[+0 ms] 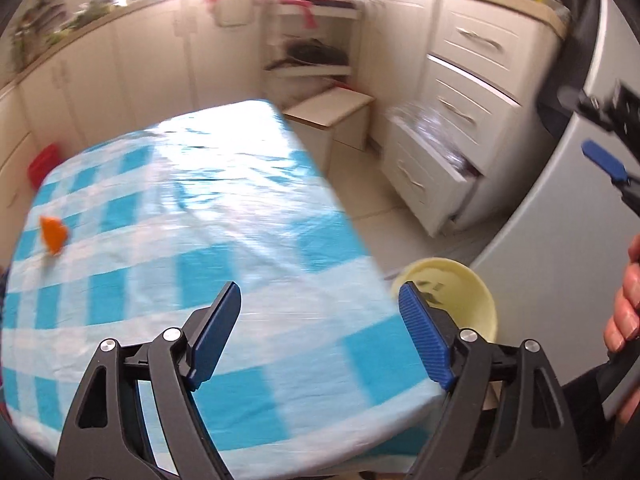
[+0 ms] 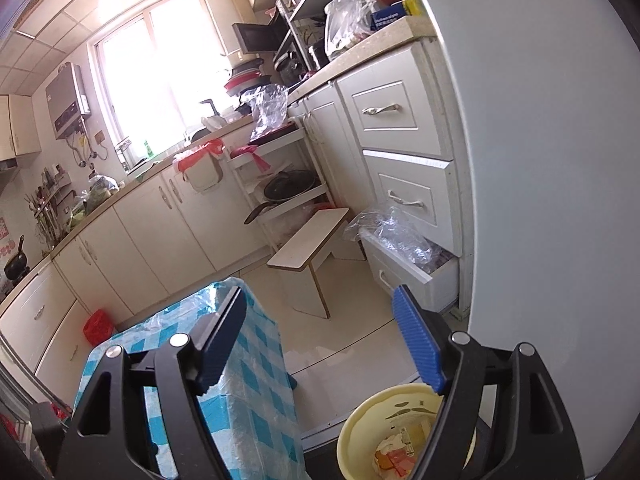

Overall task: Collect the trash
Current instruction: 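Move the left gripper to the small orange peel piece and grasp it, then carry the small orange peel over the yellow bin with the left gripper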

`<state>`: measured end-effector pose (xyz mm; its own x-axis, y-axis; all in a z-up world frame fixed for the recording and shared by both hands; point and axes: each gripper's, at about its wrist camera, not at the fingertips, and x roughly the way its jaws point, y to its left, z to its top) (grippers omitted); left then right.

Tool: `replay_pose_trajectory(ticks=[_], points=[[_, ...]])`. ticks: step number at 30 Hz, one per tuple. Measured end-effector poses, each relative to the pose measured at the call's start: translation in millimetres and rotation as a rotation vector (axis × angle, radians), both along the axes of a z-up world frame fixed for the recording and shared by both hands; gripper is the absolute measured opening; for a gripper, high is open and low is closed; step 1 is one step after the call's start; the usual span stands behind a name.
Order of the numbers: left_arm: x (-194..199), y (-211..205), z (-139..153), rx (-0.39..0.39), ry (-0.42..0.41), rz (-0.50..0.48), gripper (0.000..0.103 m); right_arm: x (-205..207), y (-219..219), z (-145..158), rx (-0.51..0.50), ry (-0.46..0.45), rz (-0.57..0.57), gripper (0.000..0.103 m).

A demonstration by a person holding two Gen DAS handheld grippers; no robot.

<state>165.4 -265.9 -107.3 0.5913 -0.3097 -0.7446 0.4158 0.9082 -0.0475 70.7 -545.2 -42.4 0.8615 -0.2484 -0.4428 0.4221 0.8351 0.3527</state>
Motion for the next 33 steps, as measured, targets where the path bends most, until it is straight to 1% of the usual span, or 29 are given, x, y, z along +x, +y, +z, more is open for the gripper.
replay_pose_trajectory(ticks=[3, 5, 8, 11, 13, 16, 19, 22, 24, 25, 26, 27, 28, 29, 30, 31, 33], points=[[19, 50, 3, 0.015, -0.034, 0.118, 0.079, 13, 16, -4, -0.005, 0.03, 0.053, 0.073], [40, 85, 3, 0.039, -0.046, 0.21, 0.08, 21, 25, -5, -0.01, 0.042, 0.084, 0.073], [75, 137, -1, 0.045, -0.041, 0.335, 0.081, 29, 36, -6, -0.01, 0.054, 0.119, 0.073], [113, 181, -9, 0.042, -0.021, 0.422, 0.083, 36, 40, -9, -0.005, 0.069, 0.136, 0.073], [134, 204, -16, 0.038, -0.006, 0.451, 0.083, 42, 42, -12, 0.0, 0.084, 0.145, 0.073], [162, 222, -29, 0.067, 0.008, 0.478, 0.083, 49, 44, -15, 0.01, 0.098, 0.155, 0.073], [180, 224, -36, 0.107, -0.001, 0.477, 0.083, 53, 47, -18, 0.015, 0.108, 0.17, 0.073], [193, 220, -42, 0.141, -0.011, 0.455, 0.083, 58, 52, -20, 0.008, 0.12, 0.187, 0.073], [201, 220, -44, 0.139, -0.007, 0.445, 0.082, 60, 55, -22, 0.003, 0.13, 0.195, 0.073], [205, 221, -45, 0.128, -0.002, 0.445, 0.074, 61, 56, -23, 0.003, 0.136, 0.197, 0.073], [208, 223, -47, 0.117, 0.011, 0.444, 0.062, 62, 56, -24, 0.003, 0.14, 0.199, 0.073], [212, 226, -49, 0.104, 0.033, 0.443, 0.055, 63, 57, -24, 0.004, 0.144, 0.201, 0.073], [215, 229, -51, 0.092, 0.045, 0.443, 0.041, 63, 57, -25, 0.005, 0.146, 0.202, 0.073], [215, 232, -53, 0.072, 0.056, 0.438, 0.03, 63, 58, -25, 0.004, 0.147, 0.204, 0.073], [215, 234, -53, 0.052, 0.063, 0.431, 0.026, 64, 58, -25, 0.001, 0.149, 0.207, 0.073], [213, 236, -53, 0.045, 0.067, 0.429, 0.02, 64, 58, -25, 0.0, 0.15, 0.209, 0.073], [207, 238, -51, 0.012, 0.066, 0.425, 0.018, 65, 59, -26, -0.005, 0.152, 0.214, 0.073]])
